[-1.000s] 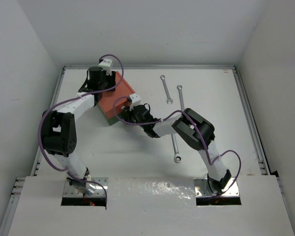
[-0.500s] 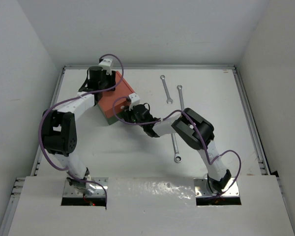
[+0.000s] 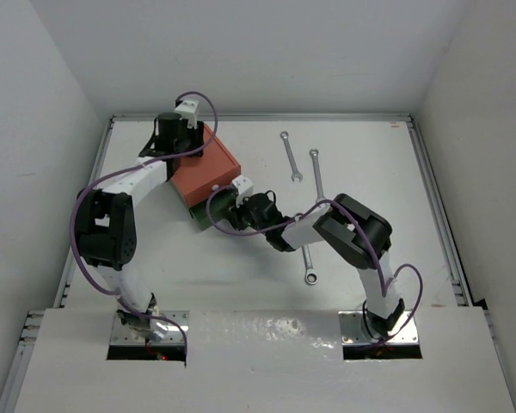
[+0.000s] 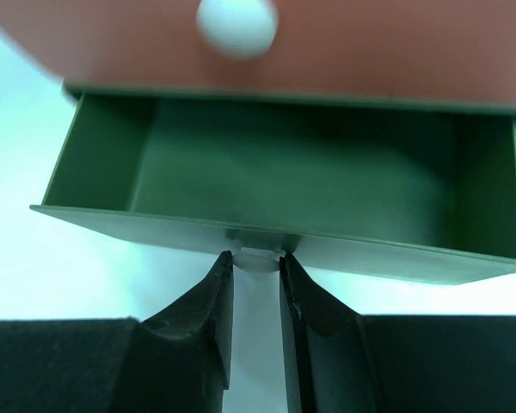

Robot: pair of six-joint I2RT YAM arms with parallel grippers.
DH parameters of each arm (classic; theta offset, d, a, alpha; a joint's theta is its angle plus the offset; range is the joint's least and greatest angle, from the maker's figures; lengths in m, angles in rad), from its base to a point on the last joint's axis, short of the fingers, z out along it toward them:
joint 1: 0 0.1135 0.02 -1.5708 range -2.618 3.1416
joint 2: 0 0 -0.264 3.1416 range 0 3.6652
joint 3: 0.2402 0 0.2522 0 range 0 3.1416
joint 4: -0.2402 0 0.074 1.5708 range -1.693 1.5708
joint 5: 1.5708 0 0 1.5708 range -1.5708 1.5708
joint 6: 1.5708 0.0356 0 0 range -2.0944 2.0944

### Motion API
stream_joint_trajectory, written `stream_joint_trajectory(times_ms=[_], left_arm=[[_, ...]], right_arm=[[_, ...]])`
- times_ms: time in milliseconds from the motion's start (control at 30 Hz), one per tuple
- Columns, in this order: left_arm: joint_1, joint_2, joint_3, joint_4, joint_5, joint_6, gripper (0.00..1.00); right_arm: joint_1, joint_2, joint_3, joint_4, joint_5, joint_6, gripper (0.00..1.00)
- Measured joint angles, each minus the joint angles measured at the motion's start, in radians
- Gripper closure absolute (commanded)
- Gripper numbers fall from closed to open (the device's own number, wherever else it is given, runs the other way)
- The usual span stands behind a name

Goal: Sort the tools into containers

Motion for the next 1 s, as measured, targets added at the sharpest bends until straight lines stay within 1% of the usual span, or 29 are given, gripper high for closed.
stream_joint_trajectory(times_ms=[300, 400, 567, 600, 633, 667, 700, 767, 800, 933, 967, 1000], left_arm=[[0.000, 0.010, 0.011, 0.000, 0.000, 0.000, 0.53], [0.000, 0.018, 0.019, 0.004, -0.001, 0.000, 0.53], [0.000, 0.023, 0.024, 0.004, -0.001, 0.000, 0.53], [0.000, 0.024, 0.024, 0.005, -0.001, 0.000, 0.53], [0.000, 0.024, 0.024, 0.007, -0.001, 0.000, 0.53], [0.000, 0.024, 0.024, 0.008, -0.001, 0.000, 0.53], [0.000, 0.025, 0.024, 0.008, -0.001, 0.000, 0.53], [0.000, 0.025, 0.025, 0.009, -0.001, 0.000, 0.53], [0.000, 0.025, 0.025, 0.009, -0.001, 0.000, 0.53], [0.000, 0.025, 0.026, 0.008, -0.001, 0.000, 0.53], [0.000, 0.025, 0.026, 0.008, -0.001, 0.000, 0.53], [0.000, 0.025, 0.026, 0.008, -0.001, 0.000, 0.53]], right_arm=[[0.018, -0.222, -0.240, -0.060, -0.069, -0.112, 1.00], [0.031, -0.253, -0.290, -0.073, -0.108, -0.127, 1.00], [0.044, -0.273, -0.347, -0.089, -0.130, -0.140, 1.00], [0.044, -0.277, -0.356, -0.095, -0.133, -0.143, 0.90], [0.044, -0.278, -0.359, -0.098, -0.133, -0.144, 0.86], [0.044, -0.284, -0.364, -0.104, -0.134, -0.149, 0.78], [0.044, -0.293, -0.368, -0.110, -0.134, -0.149, 0.72], [0.044, -0.327, -0.369, -0.146, -0.135, -0.156, 0.62], [0.044, -0.356, -0.369, -0.169, -0.136, -0.158, 0.55], [0.044, -0.524, -0.368, -0.285, -0.140, -0.171, 0.42], [0.044, -0.572, -0.364, -0.325, -0.136, -0.175, 0.36], [0.044, -0.615, -0.357, -0.372, -0.130, -0.175, 0.34]])
